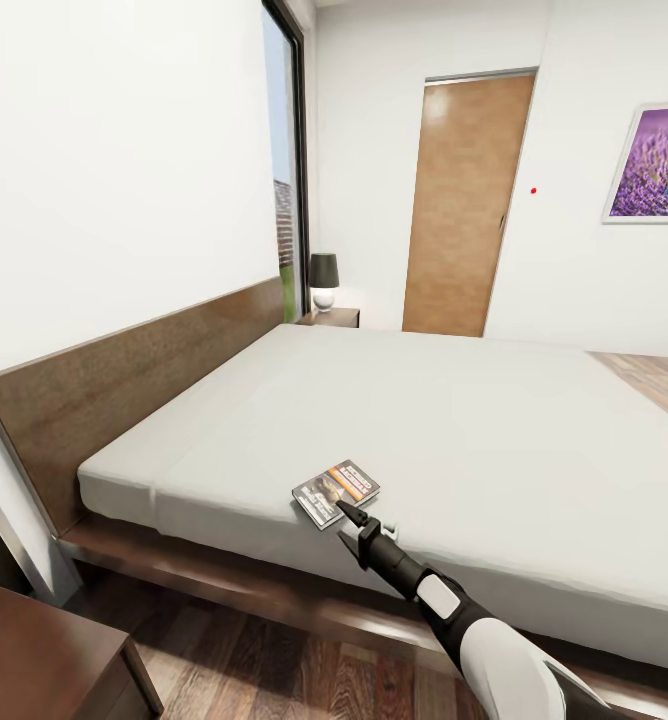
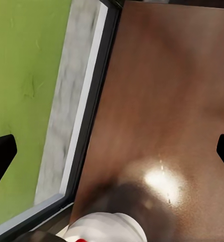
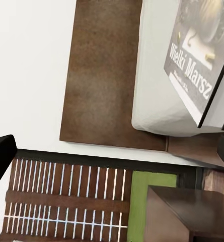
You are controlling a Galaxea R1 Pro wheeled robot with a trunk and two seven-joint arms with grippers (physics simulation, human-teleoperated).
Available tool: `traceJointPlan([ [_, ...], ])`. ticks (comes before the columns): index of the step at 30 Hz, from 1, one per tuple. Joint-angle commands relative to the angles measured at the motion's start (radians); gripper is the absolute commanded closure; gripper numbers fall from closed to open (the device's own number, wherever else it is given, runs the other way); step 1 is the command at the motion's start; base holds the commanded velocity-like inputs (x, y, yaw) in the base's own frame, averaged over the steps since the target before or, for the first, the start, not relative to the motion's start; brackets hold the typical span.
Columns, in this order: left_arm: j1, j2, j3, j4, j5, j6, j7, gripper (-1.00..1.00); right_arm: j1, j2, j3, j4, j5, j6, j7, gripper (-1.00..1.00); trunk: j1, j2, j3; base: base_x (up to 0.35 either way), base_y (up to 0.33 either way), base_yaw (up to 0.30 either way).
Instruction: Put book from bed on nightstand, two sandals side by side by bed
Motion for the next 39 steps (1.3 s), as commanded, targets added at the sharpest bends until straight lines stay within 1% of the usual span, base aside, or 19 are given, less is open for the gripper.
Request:
traceJointPlan([
  [1, -0.007, 0.0, -0.006, -0.002, 0.011, 0.001, 0.009, -1.0, 0.0, 0.0, 0.001, -0.001, -0.007, 0.008, 0.0, -1.0, 0.0, 0.0, -0.001, 0.0, 0.0, 0.0],
  [3, -0.007, 0.0, -0.006, -0.002, 0.011, 0.001, 0.009, -1.0, 0.0, 0.0, 0.001, 0.0, -0.008, 0.008, 0.0, -1.0, 0.0, 0.0, -0.001, 0.0, 0.0, 0.0],
  [7, -0.007, 0.0, -0.006, -0.002, 0.011, 0.001, 0.01, -1.0, 0.0, 0.0, 0.001, 0.0, -0.009, 0.008, 0.0, -1.0, 0.015, -0.028, -0.014, 0.0, 0.0, 0.0],
  [26, -0.007, 0.001, -0.006, -0.002, 0.011, 0.002, 0.009, -1.0, 0.0, -0.001, 0.002, -0.003, -0.009, 0.01, 0.0, -1.0, 0.015, -0.028, -0.014, 0.0, 0.0, 0.0],
  [31, -0.007, 0.001, -0.006, -0.002, 0.011, 0.002, 0.009, -1.0, 0.0, -0.001, 0.001, -0.003, -0.009, 0.01, 0.0, -1.0, 0.034, -0.063, -0.029, 0.0, 0.0, 0.0],
  [39, -0.007, 0.0, -0.006, -0.002, 0.011, 0.002, 0.009, -1.0, 0.0, -0.001, 0.001, -0.004, -0.009, 0.01, 0.0, -1.0, 0.034, -0.063, -0.029, 0.0, 0.0, 0.0],
])
